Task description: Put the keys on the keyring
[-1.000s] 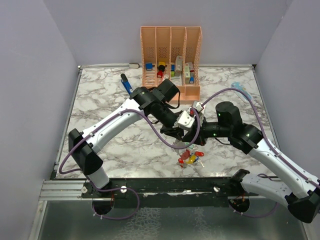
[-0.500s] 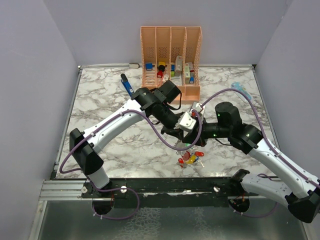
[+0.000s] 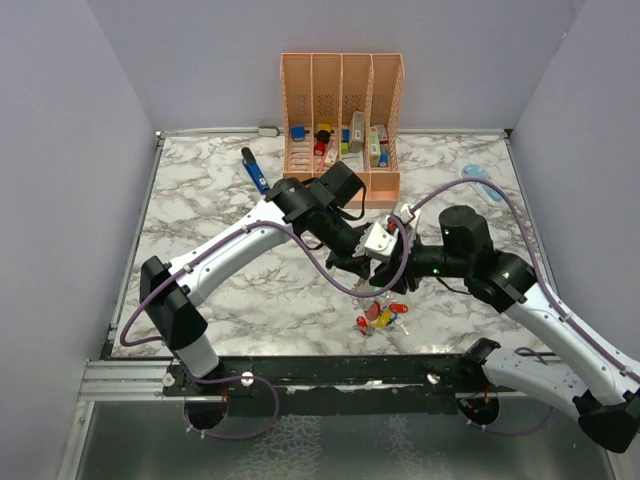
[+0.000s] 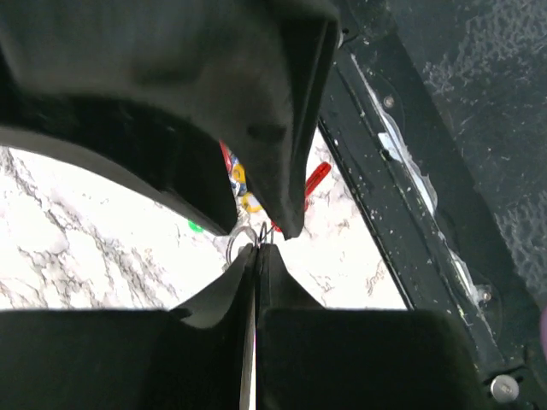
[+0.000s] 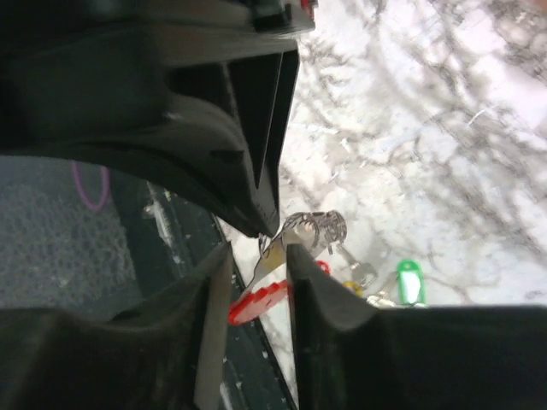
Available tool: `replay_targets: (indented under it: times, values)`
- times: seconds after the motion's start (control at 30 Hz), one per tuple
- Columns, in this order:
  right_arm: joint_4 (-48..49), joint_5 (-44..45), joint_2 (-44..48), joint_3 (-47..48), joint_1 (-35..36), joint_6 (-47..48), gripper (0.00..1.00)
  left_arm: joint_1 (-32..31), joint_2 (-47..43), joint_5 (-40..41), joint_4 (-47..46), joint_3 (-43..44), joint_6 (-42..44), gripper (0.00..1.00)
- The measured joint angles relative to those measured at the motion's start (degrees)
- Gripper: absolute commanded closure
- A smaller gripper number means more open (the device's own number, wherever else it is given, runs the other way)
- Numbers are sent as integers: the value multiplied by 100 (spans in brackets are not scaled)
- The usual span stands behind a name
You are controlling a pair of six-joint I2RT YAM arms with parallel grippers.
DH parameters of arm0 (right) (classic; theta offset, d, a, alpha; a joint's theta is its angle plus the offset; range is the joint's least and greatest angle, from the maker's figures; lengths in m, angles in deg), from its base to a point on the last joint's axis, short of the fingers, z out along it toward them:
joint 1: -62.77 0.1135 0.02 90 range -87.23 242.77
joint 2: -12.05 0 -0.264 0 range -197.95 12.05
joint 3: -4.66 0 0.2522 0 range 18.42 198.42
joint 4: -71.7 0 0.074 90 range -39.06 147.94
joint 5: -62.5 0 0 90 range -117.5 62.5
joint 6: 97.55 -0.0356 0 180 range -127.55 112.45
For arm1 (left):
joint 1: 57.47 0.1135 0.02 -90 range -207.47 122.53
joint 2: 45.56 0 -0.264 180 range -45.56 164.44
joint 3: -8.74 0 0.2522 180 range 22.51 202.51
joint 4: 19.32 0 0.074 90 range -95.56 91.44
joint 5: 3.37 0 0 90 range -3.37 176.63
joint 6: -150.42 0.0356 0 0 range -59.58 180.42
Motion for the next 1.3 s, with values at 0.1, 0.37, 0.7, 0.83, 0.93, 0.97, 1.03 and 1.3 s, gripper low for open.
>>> replay_targets:
  times: [0.1,0.37,0.7,0.83,0.93,0.97,1.03,1.3]
  values:
    - [-118,262,256,107,-9,-24,57,-13,0,57,-109,-22,-66,100]
    - [-107,608,964,205,-9,-98,47,-13,-2,177,-164,-24,-258,100]
    - [219,1123,809,-413,-9,-507,42,57,-2,260,-219,146,-527,100]
    - [533,1158,756,-905,-9,-776,41,125,-2,260,-323,350,-719,100]
    - [752,1178,756,-1152,-9,-920,42,168,0,258,-358,481,-831,100]
    - [811,1185,758,-1200,-9,-953,43,179,0,258,-365,516,-870,100]
    - [957,1209,767,-1298,-9,-999,46,190,0,245,-363,614,-942,100]
    - [1600,1287,793,-1445,-9,-1036,71,188,11,170,-363,750,-1147,100]
